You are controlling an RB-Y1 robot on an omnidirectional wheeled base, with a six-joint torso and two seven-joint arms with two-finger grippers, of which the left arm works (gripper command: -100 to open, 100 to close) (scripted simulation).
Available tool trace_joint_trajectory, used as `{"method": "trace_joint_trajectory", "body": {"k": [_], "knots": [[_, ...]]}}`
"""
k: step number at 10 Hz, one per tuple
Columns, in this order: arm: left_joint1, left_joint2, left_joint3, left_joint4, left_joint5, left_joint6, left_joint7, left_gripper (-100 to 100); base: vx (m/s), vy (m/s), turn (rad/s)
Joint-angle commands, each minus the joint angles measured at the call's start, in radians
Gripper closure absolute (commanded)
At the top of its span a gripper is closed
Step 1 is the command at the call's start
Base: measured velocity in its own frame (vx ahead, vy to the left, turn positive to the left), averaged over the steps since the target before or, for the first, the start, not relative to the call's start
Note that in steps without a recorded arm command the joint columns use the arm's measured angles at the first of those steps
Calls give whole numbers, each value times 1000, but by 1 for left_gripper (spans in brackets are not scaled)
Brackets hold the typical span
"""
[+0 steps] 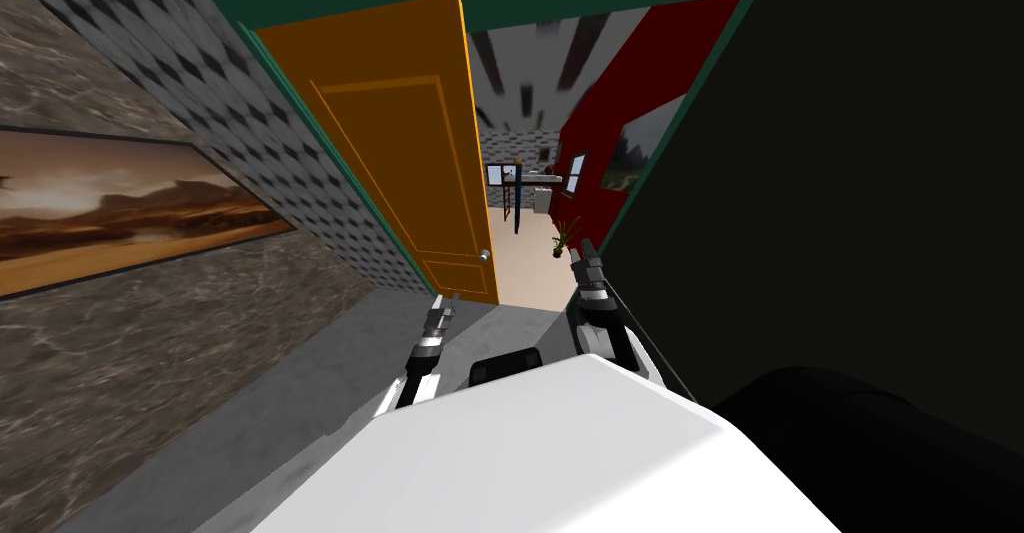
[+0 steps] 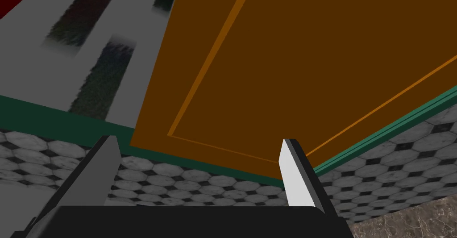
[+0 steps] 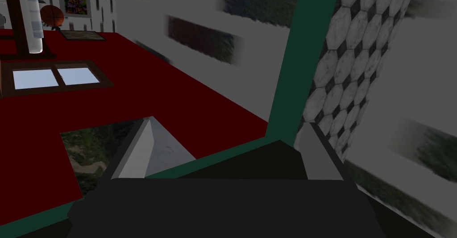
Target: Pull the door open
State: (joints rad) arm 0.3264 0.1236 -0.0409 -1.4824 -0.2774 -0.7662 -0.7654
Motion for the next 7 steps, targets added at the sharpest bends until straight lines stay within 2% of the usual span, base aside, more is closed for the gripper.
{"method": "trace_joint_trajectory", "body": {"k": [1, 4, 7], "knots": [[-6, 2, 0, 34, -9, -8, -28, -100, 114, -68, -16], [-18, 4, -1, 88, -24, -17, -75, -100, 105, -65, -10], [-31, 6, -2, 143, -40, -27, -122, -100, 107, -34, -12]]}}
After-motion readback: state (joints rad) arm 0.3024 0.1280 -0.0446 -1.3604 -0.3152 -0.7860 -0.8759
